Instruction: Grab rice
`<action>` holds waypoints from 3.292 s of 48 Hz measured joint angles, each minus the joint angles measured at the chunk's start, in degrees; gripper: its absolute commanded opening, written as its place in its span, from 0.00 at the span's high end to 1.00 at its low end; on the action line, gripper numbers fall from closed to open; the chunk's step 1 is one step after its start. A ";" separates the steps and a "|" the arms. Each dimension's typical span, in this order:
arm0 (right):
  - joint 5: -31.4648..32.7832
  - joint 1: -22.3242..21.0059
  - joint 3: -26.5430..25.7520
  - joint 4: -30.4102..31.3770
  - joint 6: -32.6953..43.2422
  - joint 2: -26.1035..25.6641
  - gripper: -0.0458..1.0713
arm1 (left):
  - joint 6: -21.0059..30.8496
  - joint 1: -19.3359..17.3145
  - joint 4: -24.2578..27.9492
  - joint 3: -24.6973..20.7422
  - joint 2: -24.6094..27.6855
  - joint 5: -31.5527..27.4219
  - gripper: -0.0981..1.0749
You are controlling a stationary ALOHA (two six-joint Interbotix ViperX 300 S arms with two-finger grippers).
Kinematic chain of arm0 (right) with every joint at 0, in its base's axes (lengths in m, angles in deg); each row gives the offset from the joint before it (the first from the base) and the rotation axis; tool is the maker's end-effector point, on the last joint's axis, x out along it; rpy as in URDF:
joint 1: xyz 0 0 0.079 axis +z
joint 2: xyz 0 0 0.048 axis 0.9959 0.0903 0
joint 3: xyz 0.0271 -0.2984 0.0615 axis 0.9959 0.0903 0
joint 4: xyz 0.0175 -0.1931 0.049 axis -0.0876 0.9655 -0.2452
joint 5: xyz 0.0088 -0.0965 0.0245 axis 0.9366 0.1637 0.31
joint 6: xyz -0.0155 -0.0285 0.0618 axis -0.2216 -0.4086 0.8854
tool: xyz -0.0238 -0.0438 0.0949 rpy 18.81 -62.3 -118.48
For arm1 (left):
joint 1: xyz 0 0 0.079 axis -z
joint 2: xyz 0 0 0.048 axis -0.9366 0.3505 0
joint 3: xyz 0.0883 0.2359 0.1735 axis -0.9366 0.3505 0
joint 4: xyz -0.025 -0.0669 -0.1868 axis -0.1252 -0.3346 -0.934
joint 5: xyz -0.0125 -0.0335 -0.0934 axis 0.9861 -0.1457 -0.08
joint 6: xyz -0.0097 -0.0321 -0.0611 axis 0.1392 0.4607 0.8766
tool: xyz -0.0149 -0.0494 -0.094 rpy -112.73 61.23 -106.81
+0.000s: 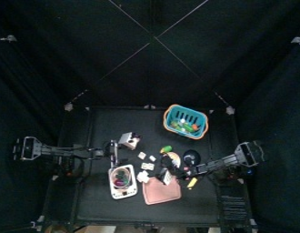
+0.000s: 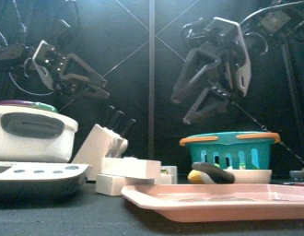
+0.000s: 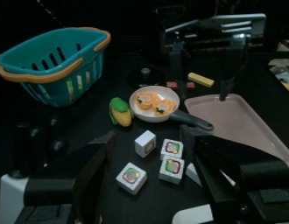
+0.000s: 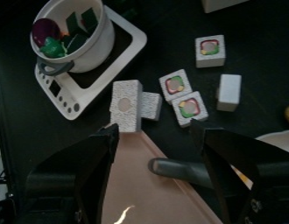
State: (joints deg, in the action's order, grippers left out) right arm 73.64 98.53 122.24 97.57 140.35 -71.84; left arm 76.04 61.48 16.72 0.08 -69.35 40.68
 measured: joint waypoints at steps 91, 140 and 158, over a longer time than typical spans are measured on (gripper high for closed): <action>3.16 2.81 -16.61 -0.26 -0.44 23.55 0.18 | 0.09 -0.09 0.18 6.33 -8.79 0.09 0.12; 3.16 1.49 -17.14 -0.88 -0.53 21.36 0.32 | 0.09 0.00 0.18 6.42 -8.88 0.09 0.12; 3.16 0.88 -17.14 -0.35 -0.53 20.83 0.32 | 0.18 0.09 0.18 6.50 -8.79 0.09 0.12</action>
State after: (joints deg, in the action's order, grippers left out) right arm 76.80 99.41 105.11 97.22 139.82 -51.01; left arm 76.22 61.57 16.89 6.58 -78.14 40.77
